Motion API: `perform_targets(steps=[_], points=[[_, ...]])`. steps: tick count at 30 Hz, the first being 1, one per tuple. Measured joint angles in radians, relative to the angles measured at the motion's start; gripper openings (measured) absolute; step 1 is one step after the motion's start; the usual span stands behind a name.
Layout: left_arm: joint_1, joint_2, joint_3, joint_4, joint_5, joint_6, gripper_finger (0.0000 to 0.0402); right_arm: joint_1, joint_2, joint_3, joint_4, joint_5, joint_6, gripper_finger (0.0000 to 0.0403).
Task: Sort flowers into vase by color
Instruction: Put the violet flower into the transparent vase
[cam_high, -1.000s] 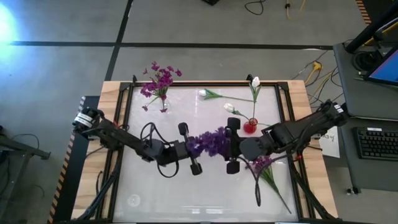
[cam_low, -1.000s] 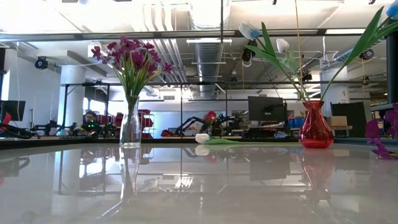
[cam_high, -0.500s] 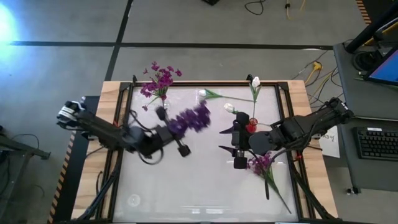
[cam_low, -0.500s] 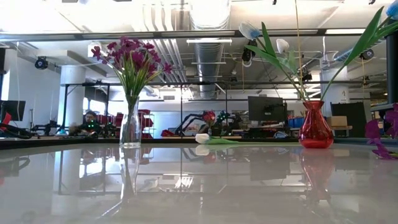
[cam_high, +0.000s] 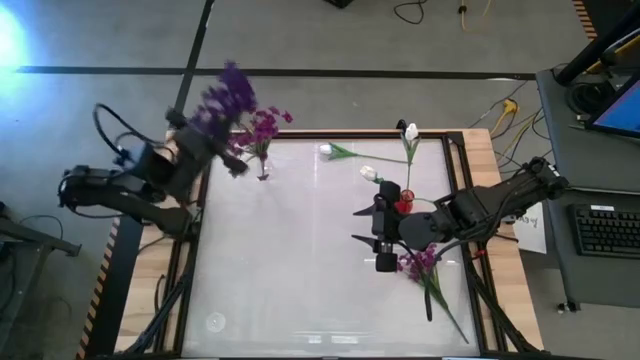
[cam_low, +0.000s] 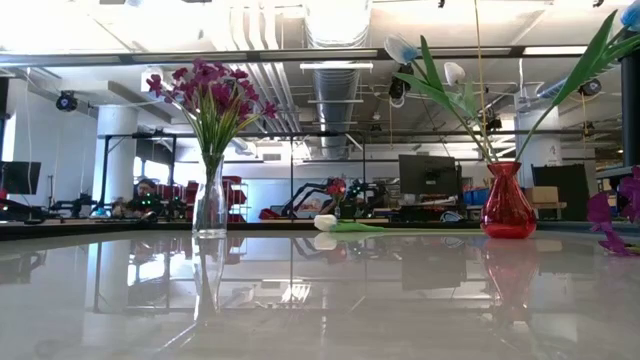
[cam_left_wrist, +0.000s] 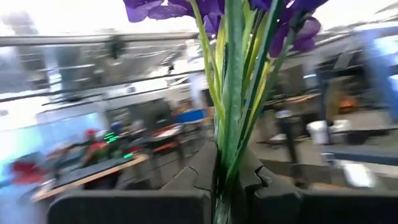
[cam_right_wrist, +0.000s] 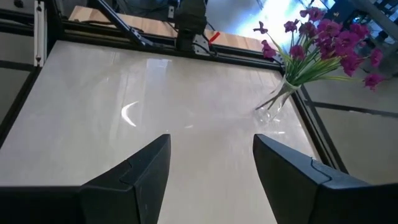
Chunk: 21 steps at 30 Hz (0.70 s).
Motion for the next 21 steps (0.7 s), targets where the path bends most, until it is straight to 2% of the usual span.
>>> perform_targets(steps=[7, 11, 13, 17, 21], points=[[0.304, -0.143, -0.089, -0.130, -0.016, -0.219, 0.0000, 0.000, 0.001, -0.013, 0.000, 0.000, 0.000, 0.0221], [0.442, -0.189, -0.184, -0.172, 0.102, -0.391, 0.0000, 0.000, 0.001, -0.021, 0.001, 0.000, 0.000, 0.0221], [0.492, -0.199, -0.227, -0.172, 0.161, -0.459, 0.0000, 0.000, 0.001, -0.023, 0.001, 0.000, 0.000, 0.0221], [0.560, -0.197, -0.291, -0.167, 0.163, -0.529, 0.0000, 0.000, 0.001, -0.026, 0.005, 0.000, 0.000, 0.0221], [0.575, -0.183, -0.353, -0.154, 0.167, -0.586, 0.0000, 0.000, 0.001, -0.034, 0.008, 0.000, 0.000, 0.0221]])
